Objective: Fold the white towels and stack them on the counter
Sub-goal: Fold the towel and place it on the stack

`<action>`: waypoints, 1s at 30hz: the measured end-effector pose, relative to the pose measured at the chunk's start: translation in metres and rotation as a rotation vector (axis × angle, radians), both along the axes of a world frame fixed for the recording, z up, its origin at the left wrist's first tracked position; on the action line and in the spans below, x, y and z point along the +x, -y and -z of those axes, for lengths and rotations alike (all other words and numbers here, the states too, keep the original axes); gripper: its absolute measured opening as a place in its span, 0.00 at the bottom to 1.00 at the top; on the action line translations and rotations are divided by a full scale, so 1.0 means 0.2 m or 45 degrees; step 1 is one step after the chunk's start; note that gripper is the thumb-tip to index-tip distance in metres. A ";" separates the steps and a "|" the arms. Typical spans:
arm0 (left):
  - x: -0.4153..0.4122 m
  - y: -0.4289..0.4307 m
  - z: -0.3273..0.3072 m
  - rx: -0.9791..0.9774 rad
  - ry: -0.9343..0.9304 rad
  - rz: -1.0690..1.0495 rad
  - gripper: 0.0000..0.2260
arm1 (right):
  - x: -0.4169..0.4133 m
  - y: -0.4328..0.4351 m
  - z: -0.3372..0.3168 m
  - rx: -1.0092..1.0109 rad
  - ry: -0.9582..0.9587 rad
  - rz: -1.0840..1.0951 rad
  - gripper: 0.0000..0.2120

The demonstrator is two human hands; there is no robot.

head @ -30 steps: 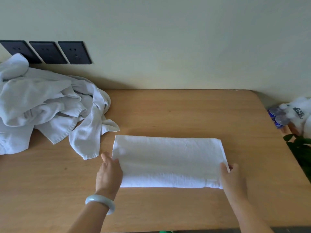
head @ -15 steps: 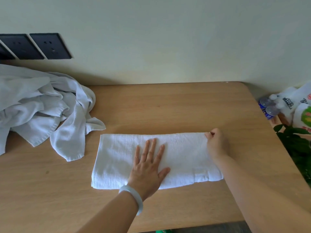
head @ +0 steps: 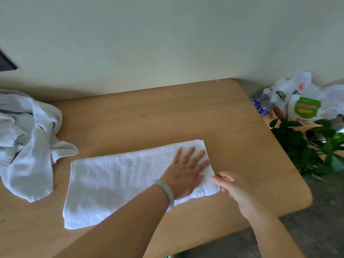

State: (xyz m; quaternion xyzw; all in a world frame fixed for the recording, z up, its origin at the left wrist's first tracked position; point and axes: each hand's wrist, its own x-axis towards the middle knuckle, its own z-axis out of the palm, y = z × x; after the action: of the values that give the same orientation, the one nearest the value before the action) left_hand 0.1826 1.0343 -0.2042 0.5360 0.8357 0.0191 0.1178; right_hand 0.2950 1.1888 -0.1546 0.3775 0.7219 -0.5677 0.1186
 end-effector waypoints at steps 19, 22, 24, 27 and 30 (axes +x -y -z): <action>0.02 0.21 0.06 0.142 -0.135 -0.484 0.28 | -0.38 0.46 0.09 0.932 -0.595 -0.330 0.20; 0.00 0.47 0.09 0.118 -0.145 -0.622 0.27 | -0.39 0.44 0.29 1.218 -0.407 -0.779 0.26; -0.04 0.63 0.10 0.049 -0.186 -0.708 0.27 | -0.36 0.34 0.37 1.344 -0.304 -0.769 0.29; -0.06 0.87 0.09 0.020 -0.189 -0.943 0.28 | -0.34 0.25 0.38 1.404 -0.209 -0.641 0.32; -0.06 1.04 0.09 0.039 -0.156 -1.094 0.28 | -0.35 0.23 0.39 1.374 -0.117 -0.681 0.33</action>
State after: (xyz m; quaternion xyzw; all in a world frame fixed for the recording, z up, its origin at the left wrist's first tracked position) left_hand 0.1704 0.8269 -0.2224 0.1412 0.9880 0.0470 0.0413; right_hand 0.2248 1.1419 -0.2320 0.1649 0.9823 -0.0875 0.0174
